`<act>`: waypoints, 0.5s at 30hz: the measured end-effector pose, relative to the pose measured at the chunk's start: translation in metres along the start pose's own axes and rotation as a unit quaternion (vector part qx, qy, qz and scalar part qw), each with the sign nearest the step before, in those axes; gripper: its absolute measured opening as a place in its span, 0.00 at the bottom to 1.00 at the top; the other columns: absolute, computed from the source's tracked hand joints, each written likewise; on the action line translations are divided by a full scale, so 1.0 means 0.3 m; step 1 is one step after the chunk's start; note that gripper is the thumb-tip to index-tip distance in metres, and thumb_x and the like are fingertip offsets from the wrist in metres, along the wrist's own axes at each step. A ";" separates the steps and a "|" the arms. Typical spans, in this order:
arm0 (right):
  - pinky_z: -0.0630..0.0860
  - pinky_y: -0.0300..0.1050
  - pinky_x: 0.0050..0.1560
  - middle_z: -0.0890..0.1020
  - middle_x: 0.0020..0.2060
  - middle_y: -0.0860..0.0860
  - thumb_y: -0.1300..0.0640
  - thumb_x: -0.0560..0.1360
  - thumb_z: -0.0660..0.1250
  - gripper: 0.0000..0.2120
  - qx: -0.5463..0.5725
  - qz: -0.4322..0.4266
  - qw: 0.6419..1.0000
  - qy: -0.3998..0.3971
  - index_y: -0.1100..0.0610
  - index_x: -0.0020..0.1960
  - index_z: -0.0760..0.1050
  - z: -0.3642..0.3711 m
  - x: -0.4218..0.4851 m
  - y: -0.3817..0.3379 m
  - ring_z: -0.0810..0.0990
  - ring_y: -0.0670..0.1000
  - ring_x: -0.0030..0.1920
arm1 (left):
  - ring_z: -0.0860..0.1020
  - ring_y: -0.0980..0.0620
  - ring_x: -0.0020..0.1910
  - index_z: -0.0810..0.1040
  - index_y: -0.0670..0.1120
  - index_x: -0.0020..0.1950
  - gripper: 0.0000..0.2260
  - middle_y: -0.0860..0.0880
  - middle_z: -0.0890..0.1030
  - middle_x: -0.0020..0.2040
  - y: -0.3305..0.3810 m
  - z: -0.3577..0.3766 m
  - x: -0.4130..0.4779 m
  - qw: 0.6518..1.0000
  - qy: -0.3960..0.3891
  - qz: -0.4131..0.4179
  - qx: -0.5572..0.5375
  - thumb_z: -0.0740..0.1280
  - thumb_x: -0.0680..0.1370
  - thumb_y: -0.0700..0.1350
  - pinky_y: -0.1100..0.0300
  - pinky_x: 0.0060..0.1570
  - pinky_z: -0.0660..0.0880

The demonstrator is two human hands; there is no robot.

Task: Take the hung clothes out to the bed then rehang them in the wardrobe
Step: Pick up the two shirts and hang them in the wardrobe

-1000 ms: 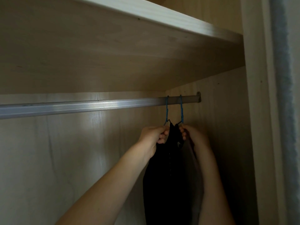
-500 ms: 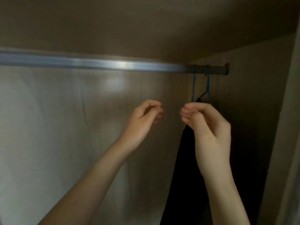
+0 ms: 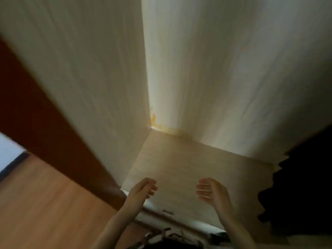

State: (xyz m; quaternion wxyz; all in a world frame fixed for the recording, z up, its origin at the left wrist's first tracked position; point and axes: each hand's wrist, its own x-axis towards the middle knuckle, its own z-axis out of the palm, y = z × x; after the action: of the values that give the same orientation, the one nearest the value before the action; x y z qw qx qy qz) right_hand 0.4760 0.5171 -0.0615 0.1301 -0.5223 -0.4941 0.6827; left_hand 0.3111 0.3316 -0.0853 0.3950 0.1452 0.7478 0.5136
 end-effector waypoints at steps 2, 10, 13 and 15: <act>0.77 0.49 0.41 0.82 0.39 0.62 0.57 0.81 0.57 0.16 -0.013 0.083 0.996 -0.028 0.67 0.48 0.79 0.041 0.028 0.088 0.80 0.60 0.37 | 0.81 0.46 0.43 0.80 0.48 0.47 0.07 0.47 0.83 0.42 -0.172 -0.051 -0.070 0.998 0.040 -0.055 0.001 0.63 0.78 0.47 0.59 0.43 0.74; 0.77 0.46 0.36 0.83 0.29 0.57 0.60 0.79 0.58 0.14 -0.168 0.112 0.959 -0.201 0.65 0.42 0.77 0.208 0.070 0.189 0.81 0.57 0.30 | 0.81 0.47 0.45 0.80 0.47 0.51 0.09 0.46 0.83 0.45 -0.393 -0.170 -0.407 0.945 0.302 -0.123 -0.040 0.59 0.81 0.45 0.51 0.48 0.77; 0.79 0.45 0.33 0.83 0.28 0.56 0.60 0.80 0.57 0.14 -0.242 0.102 0.924 -0.278 0.65 0.43 0.77 0.312 0.063 0.198 0.82 0.54 0.28 | 0.82 0.46 0.45 0.80 0.47 0.50 0.10 0.45 0.83 0.44 -0.443 -0.133 -0.576 0.897 0.409 -0.124 -0.115 0.60 0.80 0.47 0.51 0.49 0.77; 0.80 0.41 0.28 0.83 0.30 0.57 0.61 0.80 0.57 0.13 -0.292 0.102 0.892 -0.330 0.65 0.44 0.77 0.404 0.031 0.223 0.82 0.53 0.28 | 0.81 0.46 0.45 0.80 0.45 0.49 0.13 0.43 0.83 0.44 -0.486 -0.078 -0.689 0.856 0.469 -0.135 -0.173 0.59 0.77 0.50 0.52 0.48 0.76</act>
State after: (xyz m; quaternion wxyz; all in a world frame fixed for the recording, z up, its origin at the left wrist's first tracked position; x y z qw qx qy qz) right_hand 0.3929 0.4262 -0.1253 -0.2685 -0.3291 -0.6297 0.6504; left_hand 0.4548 0.1249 -0.1190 0.0821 -0.2859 0.7557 0.5835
